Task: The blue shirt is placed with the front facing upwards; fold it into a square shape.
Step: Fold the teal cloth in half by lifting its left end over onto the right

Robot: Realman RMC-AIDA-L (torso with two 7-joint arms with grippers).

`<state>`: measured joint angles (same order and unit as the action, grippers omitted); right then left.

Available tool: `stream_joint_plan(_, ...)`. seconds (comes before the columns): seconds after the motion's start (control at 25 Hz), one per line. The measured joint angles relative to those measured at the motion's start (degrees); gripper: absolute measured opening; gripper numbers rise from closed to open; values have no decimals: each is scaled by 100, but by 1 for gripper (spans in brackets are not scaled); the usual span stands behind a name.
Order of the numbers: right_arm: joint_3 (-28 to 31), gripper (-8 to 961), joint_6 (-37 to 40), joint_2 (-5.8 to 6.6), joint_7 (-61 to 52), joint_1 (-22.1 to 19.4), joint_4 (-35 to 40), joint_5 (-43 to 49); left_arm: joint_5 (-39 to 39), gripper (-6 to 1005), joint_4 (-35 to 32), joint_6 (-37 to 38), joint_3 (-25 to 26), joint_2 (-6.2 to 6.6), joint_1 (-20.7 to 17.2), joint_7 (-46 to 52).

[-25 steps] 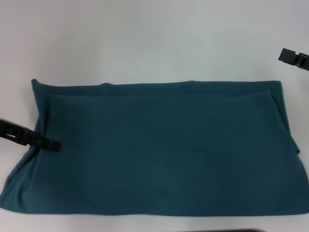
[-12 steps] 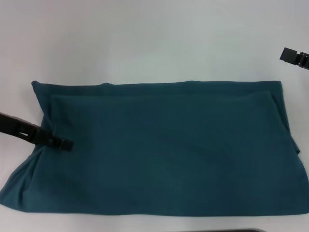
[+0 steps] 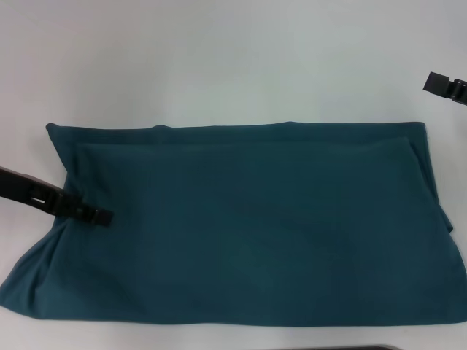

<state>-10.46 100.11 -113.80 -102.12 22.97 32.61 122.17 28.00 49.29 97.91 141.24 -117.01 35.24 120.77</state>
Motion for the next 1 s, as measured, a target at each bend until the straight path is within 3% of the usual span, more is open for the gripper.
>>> stream_joint_plan(0.44, 0, 880, 0, -1, 0, 4, 0, -45, -9, 828, 54, -340, 73, 64, -54, 269)
stream_joint_plan(1.0, 0, 879, 79, 2, 0, -18, 0, -144, -36, 254, 49, -403, -75, 43, -69, 241)
